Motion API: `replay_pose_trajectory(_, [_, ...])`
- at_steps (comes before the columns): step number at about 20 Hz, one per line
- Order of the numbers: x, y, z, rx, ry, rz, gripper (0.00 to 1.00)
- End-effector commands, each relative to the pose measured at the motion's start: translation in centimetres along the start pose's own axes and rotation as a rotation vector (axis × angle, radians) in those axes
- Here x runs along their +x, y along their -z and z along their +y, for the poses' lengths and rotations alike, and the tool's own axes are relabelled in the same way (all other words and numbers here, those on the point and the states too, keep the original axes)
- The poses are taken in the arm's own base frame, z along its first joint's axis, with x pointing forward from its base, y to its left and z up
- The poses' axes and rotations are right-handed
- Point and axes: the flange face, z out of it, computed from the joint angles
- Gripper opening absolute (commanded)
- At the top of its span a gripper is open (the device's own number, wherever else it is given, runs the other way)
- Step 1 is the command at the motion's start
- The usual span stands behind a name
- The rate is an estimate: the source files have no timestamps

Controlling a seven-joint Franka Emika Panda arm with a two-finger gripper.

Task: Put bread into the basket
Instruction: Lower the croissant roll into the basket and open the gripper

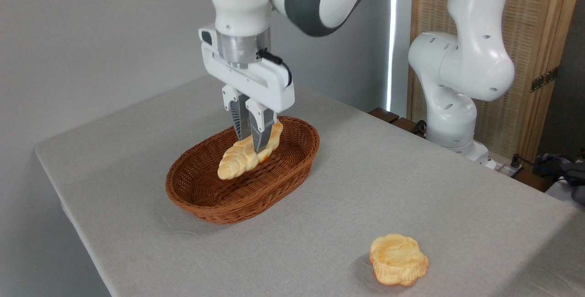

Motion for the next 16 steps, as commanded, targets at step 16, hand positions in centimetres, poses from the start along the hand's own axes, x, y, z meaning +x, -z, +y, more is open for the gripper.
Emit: replay_pose_trajectory(16, [2.7,-3.4,0.3,0.01,0.001,0.018,1.0])
